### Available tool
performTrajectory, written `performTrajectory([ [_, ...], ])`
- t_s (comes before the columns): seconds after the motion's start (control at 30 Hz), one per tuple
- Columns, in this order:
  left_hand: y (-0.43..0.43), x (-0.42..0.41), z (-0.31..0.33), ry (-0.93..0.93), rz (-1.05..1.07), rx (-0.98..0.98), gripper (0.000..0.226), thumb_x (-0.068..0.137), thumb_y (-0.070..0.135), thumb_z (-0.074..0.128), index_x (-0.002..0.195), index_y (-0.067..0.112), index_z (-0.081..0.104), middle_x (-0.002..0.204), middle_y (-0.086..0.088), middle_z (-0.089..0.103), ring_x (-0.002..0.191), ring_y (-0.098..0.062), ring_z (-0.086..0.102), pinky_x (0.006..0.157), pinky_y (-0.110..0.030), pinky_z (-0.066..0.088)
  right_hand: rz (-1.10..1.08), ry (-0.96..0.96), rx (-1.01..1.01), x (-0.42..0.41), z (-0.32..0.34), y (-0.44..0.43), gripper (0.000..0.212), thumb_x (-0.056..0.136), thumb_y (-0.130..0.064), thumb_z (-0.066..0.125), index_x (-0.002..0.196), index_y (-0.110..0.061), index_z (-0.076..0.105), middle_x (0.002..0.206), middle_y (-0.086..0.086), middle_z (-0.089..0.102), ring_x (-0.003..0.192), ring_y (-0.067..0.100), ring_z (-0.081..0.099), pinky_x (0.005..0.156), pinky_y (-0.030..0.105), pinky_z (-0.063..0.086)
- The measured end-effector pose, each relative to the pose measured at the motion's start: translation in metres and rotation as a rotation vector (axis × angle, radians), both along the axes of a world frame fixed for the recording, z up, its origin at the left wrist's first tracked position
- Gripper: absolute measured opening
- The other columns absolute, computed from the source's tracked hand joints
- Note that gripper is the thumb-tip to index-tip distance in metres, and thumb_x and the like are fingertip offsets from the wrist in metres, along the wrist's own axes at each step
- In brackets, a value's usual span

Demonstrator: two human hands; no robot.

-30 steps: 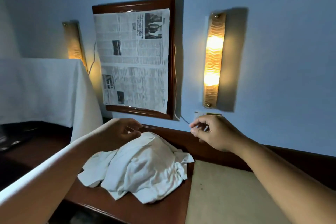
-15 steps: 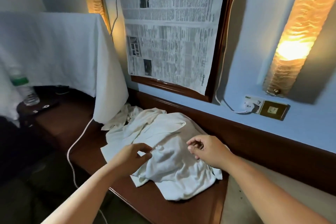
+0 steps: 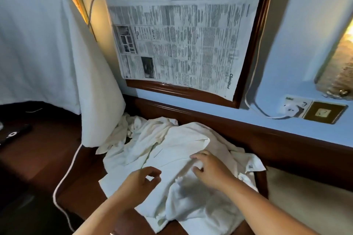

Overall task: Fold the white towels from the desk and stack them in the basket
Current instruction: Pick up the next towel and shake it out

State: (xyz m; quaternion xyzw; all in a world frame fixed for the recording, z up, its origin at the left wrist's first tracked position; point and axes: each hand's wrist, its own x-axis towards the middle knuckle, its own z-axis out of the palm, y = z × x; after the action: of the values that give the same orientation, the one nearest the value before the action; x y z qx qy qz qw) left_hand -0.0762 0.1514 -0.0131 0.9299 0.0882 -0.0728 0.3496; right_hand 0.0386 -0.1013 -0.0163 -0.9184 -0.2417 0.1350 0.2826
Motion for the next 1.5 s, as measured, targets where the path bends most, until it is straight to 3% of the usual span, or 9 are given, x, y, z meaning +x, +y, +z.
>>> performTrajectory([
  [0.2,0.044,0.055,-0.006,0.003,-0.103,-0.031,0.012,0.099,0.037,0.058,0.11,0.043,0.061,0.109,0.022,0.066,0.083,0.0,0.066,0.073,-0.016,0.052,-0.083,-0.04,-0.223,0.022,-0.037,0.037,0.054,0.101,-0.029,0.047,0.153,-0.031,0.031,0.151,-0.001,0.03,0.115,0.021,0.058,0.081,0.03,0.048],
  [0.37,0.055,0.089,-0.006,-0.017,-0.25,0.019,0.017,0.099,0.038,0.058,0.115,0.039,0.063,0.108,0.022,0.066,0.084,0.003,0.065,0.069,-0.011,0.047,-0.293,-0.056,-0.157,0.014,-0.053,0.042,0.012,0.096,-0.021,0.045,0.092,-0.029,0.053,0.103,-0.005,0.054,0.091,0.02,0.059,0.071,0.03,0.046],
  [0.6,0.041,0.144,-0.027,-0.086,-0.331,0.167,0.025,0.098,0.037,0.058,0.121,0.03,0.064,0.111,0.017,0.065,0.085,0.0,0.061,0.073,-0.008,0.042,-0.472,0.045,-0.049,-0.006,-0.047,0.033,0.031,0.096,-0.04,0.055,0.126,-0.032,0.052,0.122,-0.009,0.052,0.106,0.01,0.059,0.087,0.026,0.05],
  [0.73,0.047,0.163,-0.051,-0.01,-0.28,0.29,0.031,0.098,0.039,0.053,0.126,0.028,0.061,0.121,0.004,0.065,0.108,-0.015,0.061,0.088,-0.029,0.051,-0.569,0.115,0.043,-0.005,-0.039,0.028,0.032,0.096,-0.04,0.058,0.125,-0.028,0.055,0.113,-0.008,0.06,0.097,0.008,0.061,0.081,0.023,0.052],
  [0.83,0.046,0.162,-0.058,-0.02,-0.284,0.268,0.031,0.099,0.038,0.052,0.127,0.029,0.061,0.12,0.004,0.063,0.108,-0.015,0.061,0.087,-0.028,0.05,-0.661,0.179,0.112,0.003,-0.031,0.028,0.026,0.097,-0.04,0.059,0.119,-0.027,0.056,0.105,-0.01,0.061,0.093,0.007,0.06,0.069,0.017,0.045],
  [1.0,0.047,0.163,-0.044,-0.139,-0.314,0.159,0.029,0.095,0.038,0.06,0.124,0.035,0.063,0.118,0.015,0.061,0.1,-0.005,0.061,0.084,-0.019,0.049,-0.848,0.319,0.272,0.04,-0.034,0.038,0.038,0.091,-0.055,0.059,0.105,-0.02,0.058,0.105,0.002,0.069,0.096,0.02,0.068,0.078,0.033,0.052],
  [1.23,0.084,0.159,-0.027,-0.167,-0.34,0.163,0.029,0.096,0.04,0.061,0.125,0.037,0.063,0.12,0.02,0.06,0.088,-0.001,0.059,0.076,-0.011,0.043,-1.191,0.342,0.596,0.086,-0.039,0.066,0.03,0.099,-0.026,0.054,0.104,-0.001,0.069,0.083,0.011,0.063,0.076,0.029,0.061,0.072,0.044,0.055],
  [1.37,0.083,0.17,-0.004,-0.248,-0.316,0.107,0.034,0.096,0.036,0.062,0.13,0.033,0.06,0.116,0.018,0.06,0.082,-0.001,0.065,0.072,-0.009,0.046,-1.035,0.133,0.725,0.088,0.014,0.096,0.025,0.106,-0.023,0.036,0.102,-0.015,0.059,0.095,0.004,0.062,0.08,0.017,0.056,0.067,0.03,0.042],
  [1.5,0.057,0.187,0.025,-0.345,-0.361,-0.048,0.044,0.091,0.044,0.067,0.132,0.041,0.05,0.117,0.022,0.059,0.096,-0.003,0.063,0.08,-0.018,0.052,-0.624,0.009,0.668,0.067,0.067,0.123,0.025,0.104,-0.026,0.046,0.085,-0.028,0.062,0.092,-0.009,0.067,0.09,0.008,0.061,0.078,0.025,0.044],
])
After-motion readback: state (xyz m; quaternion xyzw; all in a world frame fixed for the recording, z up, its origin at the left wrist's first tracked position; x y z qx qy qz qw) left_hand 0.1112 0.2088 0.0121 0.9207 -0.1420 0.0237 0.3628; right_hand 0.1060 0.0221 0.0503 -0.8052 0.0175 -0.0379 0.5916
